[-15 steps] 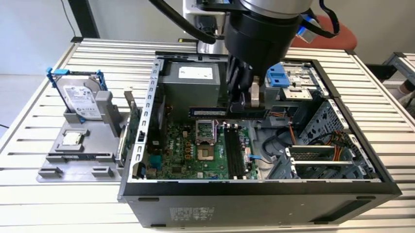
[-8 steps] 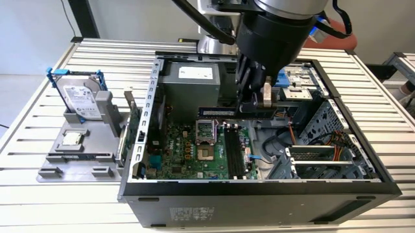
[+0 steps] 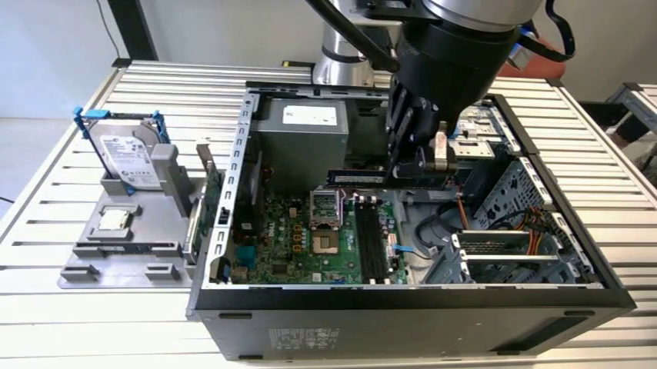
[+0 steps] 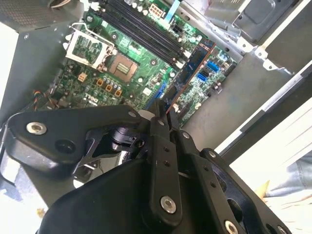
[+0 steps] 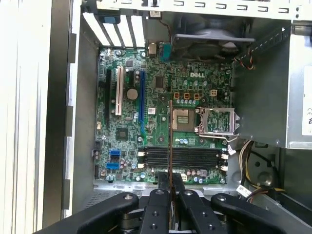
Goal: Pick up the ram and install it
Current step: 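Pick up the ram and move it above insertion slot, then insert the ram into the slot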
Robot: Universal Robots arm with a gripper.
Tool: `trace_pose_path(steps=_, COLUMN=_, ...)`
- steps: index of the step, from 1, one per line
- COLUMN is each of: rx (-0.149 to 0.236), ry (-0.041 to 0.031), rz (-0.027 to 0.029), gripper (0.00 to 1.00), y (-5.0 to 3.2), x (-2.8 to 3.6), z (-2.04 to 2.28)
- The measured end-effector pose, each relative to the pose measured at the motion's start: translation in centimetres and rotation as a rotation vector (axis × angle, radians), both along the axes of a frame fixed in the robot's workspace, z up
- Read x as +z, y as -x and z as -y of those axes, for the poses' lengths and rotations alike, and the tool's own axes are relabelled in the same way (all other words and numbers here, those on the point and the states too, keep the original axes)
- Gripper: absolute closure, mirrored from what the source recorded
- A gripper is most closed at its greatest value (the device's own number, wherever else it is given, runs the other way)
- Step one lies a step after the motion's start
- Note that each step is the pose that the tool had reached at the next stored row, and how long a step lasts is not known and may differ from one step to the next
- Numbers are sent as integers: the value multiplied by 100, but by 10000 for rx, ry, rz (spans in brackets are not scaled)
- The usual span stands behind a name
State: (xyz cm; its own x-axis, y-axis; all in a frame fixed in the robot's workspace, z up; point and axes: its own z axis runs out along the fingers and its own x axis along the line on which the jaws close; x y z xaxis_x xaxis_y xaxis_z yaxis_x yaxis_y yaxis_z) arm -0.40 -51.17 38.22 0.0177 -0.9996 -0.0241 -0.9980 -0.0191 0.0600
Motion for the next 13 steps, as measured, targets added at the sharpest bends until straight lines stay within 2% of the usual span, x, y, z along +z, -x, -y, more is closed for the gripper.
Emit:
trace_pose_path(steps=9, rx=0, ry=0, rz=1, gripper=100, y=-14, x=0, z=0)
trace_pose_path(steps=13, rx=-16, ry=0, rz=1, gripper=100, y=-14, x=0, z=-34)
